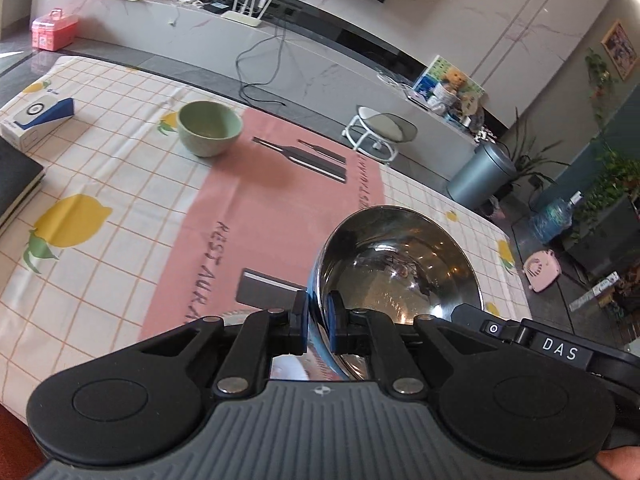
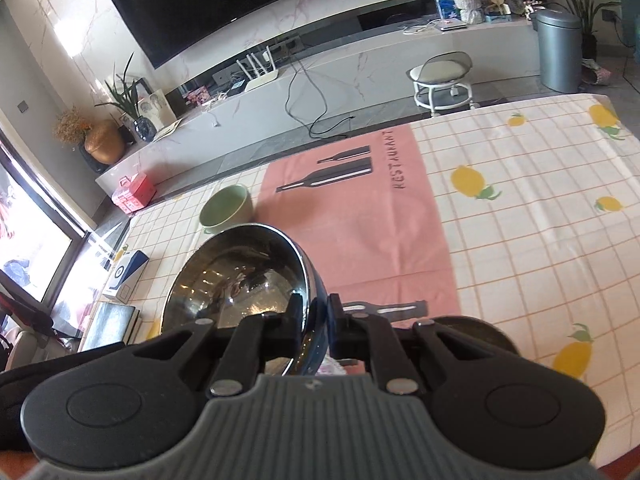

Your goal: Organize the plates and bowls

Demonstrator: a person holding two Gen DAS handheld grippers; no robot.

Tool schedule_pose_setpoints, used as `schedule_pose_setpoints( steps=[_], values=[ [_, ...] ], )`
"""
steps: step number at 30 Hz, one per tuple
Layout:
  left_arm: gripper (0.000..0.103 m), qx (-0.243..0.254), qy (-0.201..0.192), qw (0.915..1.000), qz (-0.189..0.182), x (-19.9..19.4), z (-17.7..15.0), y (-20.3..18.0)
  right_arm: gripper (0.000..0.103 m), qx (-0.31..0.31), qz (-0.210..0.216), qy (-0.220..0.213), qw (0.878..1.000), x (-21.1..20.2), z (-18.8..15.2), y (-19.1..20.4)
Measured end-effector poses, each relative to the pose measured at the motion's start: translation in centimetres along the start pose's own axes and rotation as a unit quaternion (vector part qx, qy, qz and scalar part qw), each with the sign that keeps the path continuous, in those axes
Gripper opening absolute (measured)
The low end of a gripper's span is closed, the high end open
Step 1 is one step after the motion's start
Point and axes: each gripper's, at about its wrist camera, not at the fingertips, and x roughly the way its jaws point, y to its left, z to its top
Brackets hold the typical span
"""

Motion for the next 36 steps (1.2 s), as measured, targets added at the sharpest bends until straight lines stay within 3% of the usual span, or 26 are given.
schedule_pose_setpoints(
  steps=[7,13,23,36],
  values=[
    [0.012,0.048,0.055,0.9966,-0.039,2.2,-2.7,-4.0,0.008,0.029,-0.043,-0.011,0.999,-3.7,-1.2,-5.7],
    [0.013,0.062,0.086,0.9938,-0.036,3.7,-4.1,-4.6,0.007,0.049,-0.065,0.016,0.997,-3.4,-2.9,-8.6],
    [0.013,0.069,0.114,0.9908,-0.023,5.6,-5.2,-4.7,0.006,0.039,-0.087,0.041,0.995,-1.7,-3.4,-9.3],
    [0.016,0.096,0.118,0.9884,-0.007,6.4,-5.4,-5.2,0.006,0.012,-0.116,0.06,0.991,0.3,-4.0,-8.8]
  ],
)
